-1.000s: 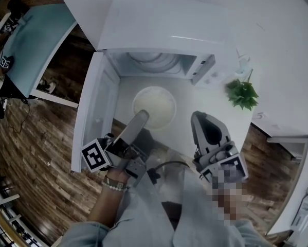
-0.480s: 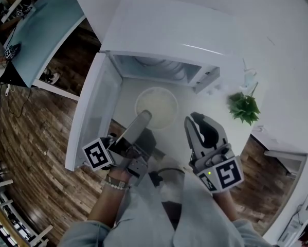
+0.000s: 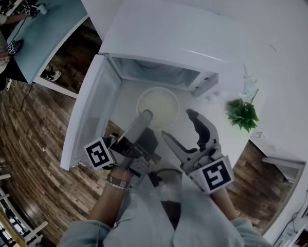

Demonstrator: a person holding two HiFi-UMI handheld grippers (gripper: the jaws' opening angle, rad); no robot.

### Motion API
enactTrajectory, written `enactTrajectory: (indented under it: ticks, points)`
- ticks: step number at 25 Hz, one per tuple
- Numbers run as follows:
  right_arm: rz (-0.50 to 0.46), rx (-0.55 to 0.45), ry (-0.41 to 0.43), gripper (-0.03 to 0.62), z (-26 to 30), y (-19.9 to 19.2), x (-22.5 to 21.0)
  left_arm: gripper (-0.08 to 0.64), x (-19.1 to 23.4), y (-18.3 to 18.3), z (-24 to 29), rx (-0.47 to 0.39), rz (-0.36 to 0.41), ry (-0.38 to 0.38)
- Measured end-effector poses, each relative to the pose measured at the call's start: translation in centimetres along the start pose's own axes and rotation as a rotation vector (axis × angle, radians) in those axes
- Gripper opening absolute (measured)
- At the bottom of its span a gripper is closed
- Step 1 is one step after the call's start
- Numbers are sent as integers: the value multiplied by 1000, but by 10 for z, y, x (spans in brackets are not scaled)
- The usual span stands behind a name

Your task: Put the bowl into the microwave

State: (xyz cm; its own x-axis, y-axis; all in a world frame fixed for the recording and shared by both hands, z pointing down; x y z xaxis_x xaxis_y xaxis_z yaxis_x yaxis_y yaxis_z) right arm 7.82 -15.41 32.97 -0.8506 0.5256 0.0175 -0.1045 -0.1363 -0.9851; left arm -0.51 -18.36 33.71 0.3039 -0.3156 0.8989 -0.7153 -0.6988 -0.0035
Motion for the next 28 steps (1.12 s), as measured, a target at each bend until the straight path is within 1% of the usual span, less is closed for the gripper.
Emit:
enactTrajectory:
  ticks: [4, 10, 13, 17, 28]
  points:
    - [-13, 11, -2, 341, 9, -4, -1, 255, 3, -4, 4, -1, -4, -1]
    - [-51, -1, 41, 351, 20, -4, 5, 255, 7, -8, 8, -7, -4, 3]
    - [-45, -5, 38, 356, 23, -3, 3, 254, 10, -11, 9, -12, -13, 5]
    - [-69, -1, 38, 354, 26, -7, 1, 253, 14, -12, 9, -16, -13, 9]
    - [-43, 44, 50, 357, 35, -30, -7, 252, 37, -7, 5, -18, 1, 54]
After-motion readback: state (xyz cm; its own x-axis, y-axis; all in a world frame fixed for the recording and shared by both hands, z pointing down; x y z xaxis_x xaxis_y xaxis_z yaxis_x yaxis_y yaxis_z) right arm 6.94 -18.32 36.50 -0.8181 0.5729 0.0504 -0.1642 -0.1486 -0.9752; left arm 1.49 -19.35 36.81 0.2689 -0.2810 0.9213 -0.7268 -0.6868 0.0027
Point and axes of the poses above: the fingertips, and each gripper's own axes: z forward along the fingers, x to its left, y out of its top, the point moved 2 cm from there along -z, backward along the fingers, and after that the axes turned 11 degrees about -y, right-handed, at the moved point
